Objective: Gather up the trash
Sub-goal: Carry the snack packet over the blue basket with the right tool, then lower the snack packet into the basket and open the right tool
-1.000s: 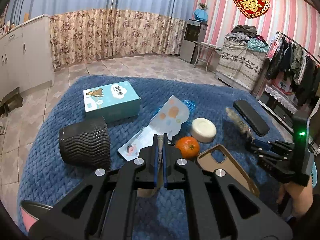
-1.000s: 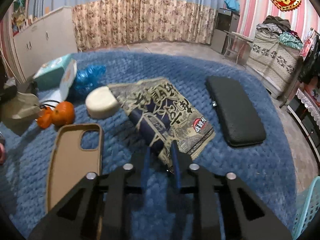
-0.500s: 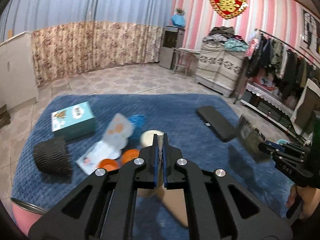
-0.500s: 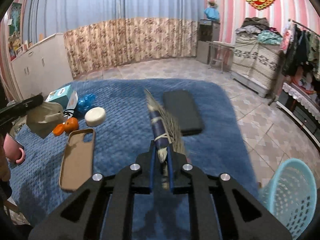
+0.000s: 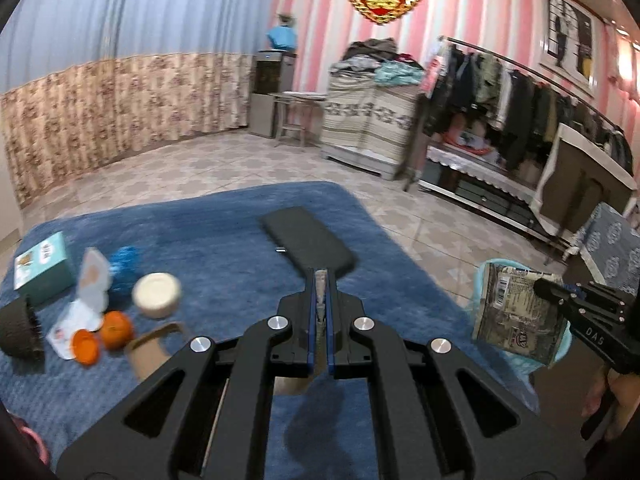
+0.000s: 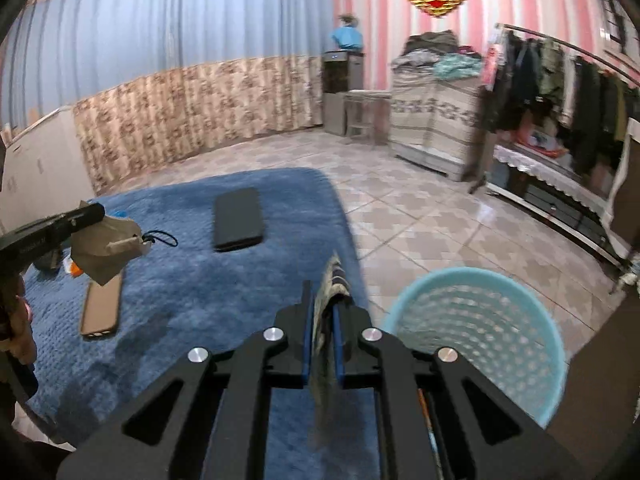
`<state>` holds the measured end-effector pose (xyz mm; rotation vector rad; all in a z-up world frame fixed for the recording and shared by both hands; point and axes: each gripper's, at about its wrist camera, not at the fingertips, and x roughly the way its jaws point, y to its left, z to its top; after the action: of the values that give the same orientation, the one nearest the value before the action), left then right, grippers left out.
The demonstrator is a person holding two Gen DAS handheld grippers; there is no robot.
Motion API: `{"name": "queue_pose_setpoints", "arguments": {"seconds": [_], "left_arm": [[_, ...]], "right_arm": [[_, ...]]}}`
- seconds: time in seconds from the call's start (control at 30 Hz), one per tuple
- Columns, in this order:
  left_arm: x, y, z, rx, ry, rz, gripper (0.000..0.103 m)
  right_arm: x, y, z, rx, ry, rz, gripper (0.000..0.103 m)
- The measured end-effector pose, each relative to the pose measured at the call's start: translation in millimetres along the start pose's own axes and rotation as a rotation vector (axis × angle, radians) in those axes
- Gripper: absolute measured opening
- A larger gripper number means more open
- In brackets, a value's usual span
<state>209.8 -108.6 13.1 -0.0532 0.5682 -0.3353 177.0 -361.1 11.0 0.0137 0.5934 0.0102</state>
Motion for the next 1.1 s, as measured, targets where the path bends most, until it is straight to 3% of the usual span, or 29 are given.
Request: {"name": "queue_pose_setpoints", "arguments": {"seconds": [0.4,1.1], "left_arm": [[35,-96,2,0.087,0.010,-0.135,0.002],[107,-236,-9,0.225,0.073,-0.349,0.002]], "right_arm": [[-19,-90,-17,0.122,-0.017,-0.121,0.006],[-13,-163,-48,0.209,0.002,-0.264,0.005]]}}
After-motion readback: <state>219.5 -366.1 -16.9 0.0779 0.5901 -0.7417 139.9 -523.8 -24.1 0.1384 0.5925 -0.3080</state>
